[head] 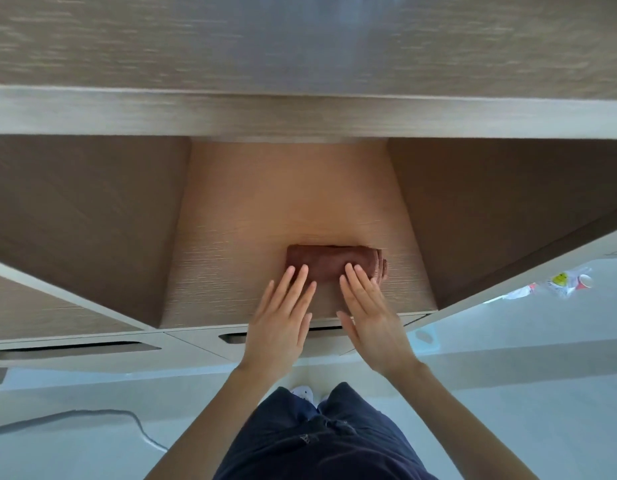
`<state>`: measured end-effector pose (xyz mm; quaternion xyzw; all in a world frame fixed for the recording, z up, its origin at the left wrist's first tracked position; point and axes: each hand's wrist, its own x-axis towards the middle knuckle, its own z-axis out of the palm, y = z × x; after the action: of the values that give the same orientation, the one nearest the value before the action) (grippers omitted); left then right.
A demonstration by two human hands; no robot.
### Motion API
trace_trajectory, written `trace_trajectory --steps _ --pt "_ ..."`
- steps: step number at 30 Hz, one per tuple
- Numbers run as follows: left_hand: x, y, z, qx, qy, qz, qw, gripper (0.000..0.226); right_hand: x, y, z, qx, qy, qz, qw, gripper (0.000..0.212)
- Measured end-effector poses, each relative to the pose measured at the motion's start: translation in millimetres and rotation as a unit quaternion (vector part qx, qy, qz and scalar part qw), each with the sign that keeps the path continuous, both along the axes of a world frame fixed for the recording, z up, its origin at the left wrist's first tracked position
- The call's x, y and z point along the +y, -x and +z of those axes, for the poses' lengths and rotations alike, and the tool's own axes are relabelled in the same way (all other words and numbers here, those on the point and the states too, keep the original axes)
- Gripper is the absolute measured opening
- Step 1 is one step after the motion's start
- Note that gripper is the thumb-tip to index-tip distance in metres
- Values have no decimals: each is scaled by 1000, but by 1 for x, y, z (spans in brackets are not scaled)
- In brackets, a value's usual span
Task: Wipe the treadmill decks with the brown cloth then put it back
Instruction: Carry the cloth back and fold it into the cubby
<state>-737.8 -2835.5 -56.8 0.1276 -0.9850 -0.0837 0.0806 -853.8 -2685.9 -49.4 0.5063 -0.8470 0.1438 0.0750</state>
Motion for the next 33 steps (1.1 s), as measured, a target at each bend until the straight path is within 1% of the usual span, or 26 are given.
trace_trajectory --steps 2,6,9,16,21,25,29,33 --pt "-4 10 -3 -12 -11 7 1000 50 -5 12 -3 1 -15 -18 1000 48" --pt "-13 36 -10 -32 -29 -12 999 52 -8 43 -3 -1 -35 -38 999 49" --pt "-20 63 -11 -40 -35 -10 999 55 -13 61 -1 -38 -44 -56 997 48" --pt "-32 124 -5 -63 -27 -9 998 55 -35 112 8 -96 -111 -100 984 52" --pt "-43 163 5 -75 -6 0 997 53 -56 150 21 -75 -190 -104 974 55" --pt "-56 192 17 -102 17 15 995 52 -73 176 32 -79 -234 -113 962 55" --pt "-64 212 20 -121 32 11 992 52 -85 191 35 -103 -257 -139 951 59" --pt "-72 229 16 -111 34 25 993 54 -103 209 33 -119 -242 -154 951 60"
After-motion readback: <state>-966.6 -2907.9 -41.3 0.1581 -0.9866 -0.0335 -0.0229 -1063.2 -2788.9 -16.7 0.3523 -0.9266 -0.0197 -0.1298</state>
